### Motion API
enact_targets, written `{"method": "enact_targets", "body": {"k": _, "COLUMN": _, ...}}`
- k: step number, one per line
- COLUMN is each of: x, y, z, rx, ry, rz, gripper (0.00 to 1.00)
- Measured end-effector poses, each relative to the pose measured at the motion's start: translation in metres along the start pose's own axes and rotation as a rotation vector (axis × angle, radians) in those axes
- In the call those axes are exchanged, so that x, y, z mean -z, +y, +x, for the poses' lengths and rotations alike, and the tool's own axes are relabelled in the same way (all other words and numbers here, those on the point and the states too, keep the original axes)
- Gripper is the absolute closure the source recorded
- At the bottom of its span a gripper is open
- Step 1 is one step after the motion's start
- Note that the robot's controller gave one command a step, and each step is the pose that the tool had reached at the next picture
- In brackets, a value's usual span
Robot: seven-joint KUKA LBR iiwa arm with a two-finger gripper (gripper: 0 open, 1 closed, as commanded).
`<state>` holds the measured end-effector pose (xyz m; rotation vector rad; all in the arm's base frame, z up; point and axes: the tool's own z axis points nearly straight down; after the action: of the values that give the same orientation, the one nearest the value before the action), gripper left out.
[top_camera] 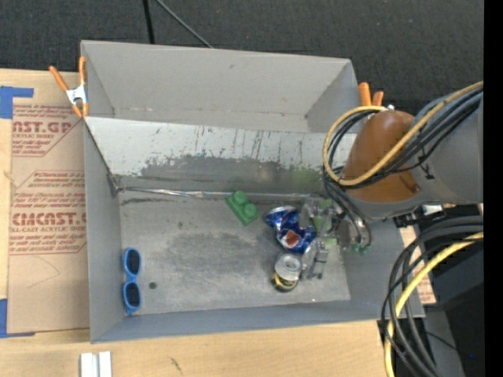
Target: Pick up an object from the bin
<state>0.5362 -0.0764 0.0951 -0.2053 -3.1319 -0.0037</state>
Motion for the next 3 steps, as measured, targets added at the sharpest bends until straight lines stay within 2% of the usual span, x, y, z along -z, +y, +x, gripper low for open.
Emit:
{"method": "enact_targets", "body": {"k": 1, "x": -0.021, "y": 0.022, "z": -0.001, "rx": 0.032, "ry": -0.014, "rz": 0.008, "gripper": 0.0}}
{"method": "enact_targets", "body": {"k": 2, "x": -0.02, "y": 0.021, "z": -0.001, "rx": 0.03, "ry": -0.014, "rz": 0.007, "gripper": 1.0}}
{"method": "enact_targets", "body": {"k": 3, "x": 0.122, "y": 0.017, "z": -0.024, "rx": 0.041, "ry": -0.015, "rz": 0.002, "gripper": 1.0}}
